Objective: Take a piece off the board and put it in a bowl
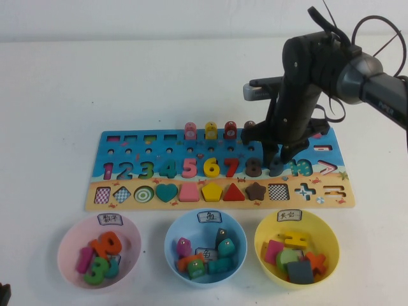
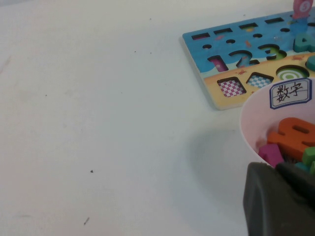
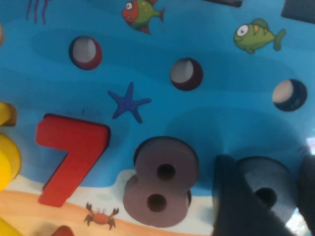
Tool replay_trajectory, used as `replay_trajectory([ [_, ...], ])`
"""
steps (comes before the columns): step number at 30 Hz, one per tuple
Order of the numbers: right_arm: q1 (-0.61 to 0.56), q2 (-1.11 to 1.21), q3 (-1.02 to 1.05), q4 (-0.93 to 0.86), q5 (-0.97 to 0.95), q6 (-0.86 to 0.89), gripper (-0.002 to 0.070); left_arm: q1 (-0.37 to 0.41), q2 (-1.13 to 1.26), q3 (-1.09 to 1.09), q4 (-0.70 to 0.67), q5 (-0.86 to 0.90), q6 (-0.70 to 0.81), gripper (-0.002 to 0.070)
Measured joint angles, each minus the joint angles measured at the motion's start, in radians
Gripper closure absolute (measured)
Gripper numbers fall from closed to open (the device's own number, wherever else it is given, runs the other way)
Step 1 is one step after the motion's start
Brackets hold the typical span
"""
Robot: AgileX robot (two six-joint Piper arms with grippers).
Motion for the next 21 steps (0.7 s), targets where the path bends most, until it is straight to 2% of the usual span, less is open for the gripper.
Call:
replay_trajectory([
  [14, 0.0, -0.108, 0.011, -0.012, 0.0, -0.016, 0.0444, 0.0, 0.0, 0.0, 0.0, 0.0, 0.0, 0.0677],
  [21, 0.0, -0.289, 0.195, -0.025, 0.0, -0.018, 0.0444, 0.0, 0.0, 0.0, 0.0, 0.0, 0.0, 0.0677],
])
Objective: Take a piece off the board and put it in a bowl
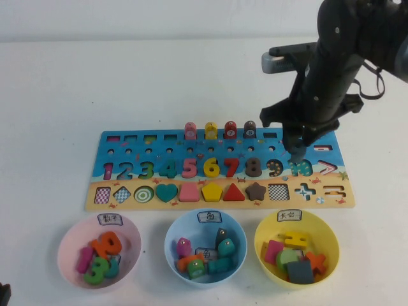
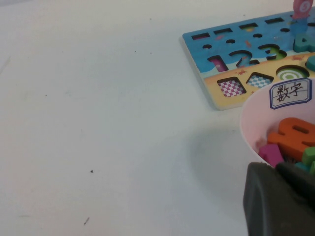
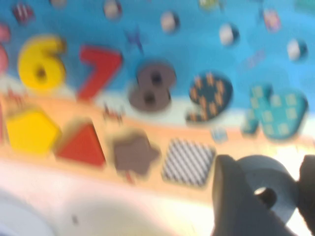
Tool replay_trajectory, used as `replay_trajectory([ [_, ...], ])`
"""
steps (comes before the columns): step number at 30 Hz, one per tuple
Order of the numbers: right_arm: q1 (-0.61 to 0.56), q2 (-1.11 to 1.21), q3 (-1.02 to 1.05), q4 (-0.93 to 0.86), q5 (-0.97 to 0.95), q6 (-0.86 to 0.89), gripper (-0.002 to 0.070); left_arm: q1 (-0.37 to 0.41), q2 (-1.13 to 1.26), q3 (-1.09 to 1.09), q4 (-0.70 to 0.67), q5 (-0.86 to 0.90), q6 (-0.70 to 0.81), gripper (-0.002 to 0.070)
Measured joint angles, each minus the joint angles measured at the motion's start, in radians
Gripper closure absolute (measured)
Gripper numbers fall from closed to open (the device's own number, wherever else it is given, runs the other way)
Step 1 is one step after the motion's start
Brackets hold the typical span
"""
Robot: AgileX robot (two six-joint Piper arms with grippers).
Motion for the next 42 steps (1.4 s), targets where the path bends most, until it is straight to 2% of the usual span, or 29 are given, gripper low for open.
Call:
replay_trajectory([
  [7, 0.028, -0.171, 0.236, -0.012, 0.003, -0.001, 0.0444, 0.0, 0.0, 0.0, 0.0, 0.0, 0.0, 0.0677],
  [16, 0.261, -0.201, 0.28, 0.022, -0.083, -0.001, 0.0445, 0.0, 0.0, 0.0, 0.0, 0.0, 0.0, 0.0677],
  [25, 0.442, -0.048, 0.099, 0.1, -0.065, -0.022, 0.0445, 0.0, 0.0, 0.0, 0.0, 0.0, 0.0, 0.0677],
  [35, 0.564, 0.146, -0.202, 0.102, -0.002, -0.019, 0.0445, 0.0, 0.0, 0.0, 0.0, 0.0, 0.0, 0.0677],
  [42, 0.59, 0.249, -0.346, 0.1, 0.004, 0.019, 0.0445, 0.0, 0.0, 0.0, 0.0, 0.0, 0.0, 0.0677],
])
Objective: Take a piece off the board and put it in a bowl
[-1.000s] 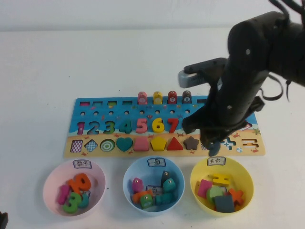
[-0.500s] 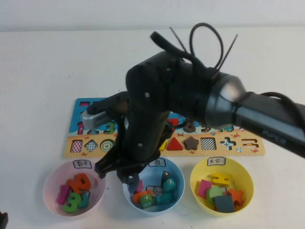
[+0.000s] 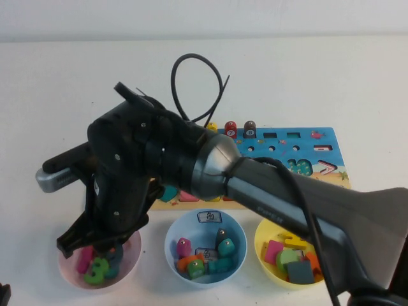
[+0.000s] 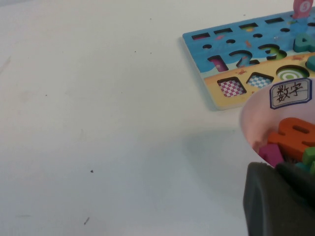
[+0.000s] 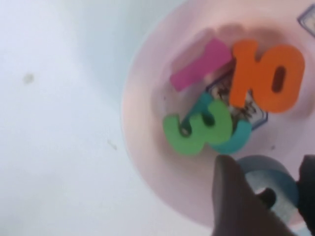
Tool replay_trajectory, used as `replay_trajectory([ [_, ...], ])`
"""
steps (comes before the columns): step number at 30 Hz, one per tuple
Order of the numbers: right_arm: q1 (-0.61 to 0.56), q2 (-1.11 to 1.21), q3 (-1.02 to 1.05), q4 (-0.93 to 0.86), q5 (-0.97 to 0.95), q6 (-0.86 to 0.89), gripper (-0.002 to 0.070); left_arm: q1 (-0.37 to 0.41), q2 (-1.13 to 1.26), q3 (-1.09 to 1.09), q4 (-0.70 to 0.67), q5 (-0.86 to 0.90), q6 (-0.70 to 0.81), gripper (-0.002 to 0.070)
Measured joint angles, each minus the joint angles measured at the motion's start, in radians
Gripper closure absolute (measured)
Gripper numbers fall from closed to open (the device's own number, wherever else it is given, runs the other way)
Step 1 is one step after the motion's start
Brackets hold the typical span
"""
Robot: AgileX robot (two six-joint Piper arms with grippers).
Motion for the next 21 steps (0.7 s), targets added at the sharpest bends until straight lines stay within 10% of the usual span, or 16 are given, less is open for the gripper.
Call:
replay_trajectory([
  [21, 0.0, 0.11, -0.065, -0.095, 0.004, 0.101, 0.0445, 0.0, 0.0, 0.0, 0.0, 0.0, 0.0, 0.0677],
])
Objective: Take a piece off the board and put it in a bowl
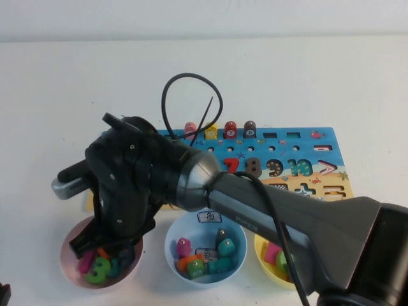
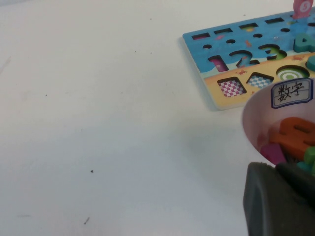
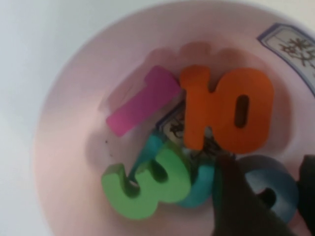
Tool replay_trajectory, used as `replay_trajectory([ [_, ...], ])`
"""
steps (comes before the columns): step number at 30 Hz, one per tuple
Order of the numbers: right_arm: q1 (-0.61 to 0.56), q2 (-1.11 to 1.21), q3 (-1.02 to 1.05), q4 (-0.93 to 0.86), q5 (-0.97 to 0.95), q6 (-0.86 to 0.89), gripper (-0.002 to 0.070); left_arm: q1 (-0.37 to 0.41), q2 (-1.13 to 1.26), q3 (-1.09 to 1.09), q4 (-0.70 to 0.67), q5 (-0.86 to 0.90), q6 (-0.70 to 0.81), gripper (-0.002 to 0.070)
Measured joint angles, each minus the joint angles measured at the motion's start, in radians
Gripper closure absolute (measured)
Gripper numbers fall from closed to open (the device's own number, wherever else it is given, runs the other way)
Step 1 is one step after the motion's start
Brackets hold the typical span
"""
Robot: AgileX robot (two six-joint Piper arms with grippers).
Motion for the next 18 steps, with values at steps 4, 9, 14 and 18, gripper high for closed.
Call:
replay_trajectory([
  [4, 0.0, 0.008, 0.0, -0.01, 0.0, 0.001, 0.0445, 0.0, 0.0, 0.0, 0.0, 0.0, 0.0, 0.0677],
  [9, 0.0, 0.008, 0.0, -0.017, 0.0, 0.002, 0.0445, 0.0, 0.0, 0.0, 0.0, 0.0, 0.0, 0.0677],
  [14, 0.0, 0.008, 0.0, -0.017, 0.0, 0.002, 0.044, 0.0, 0.0, 0.0, 0.0, 0.0, 0.0, 0.0677],
  [18, 0.0, 0.008, -0.002, -0.017, 0.0, 0.002, 0.0374, 0.0, 0.0, 0.0, 0.0, 0.0, 0.0, 0.0677],
])
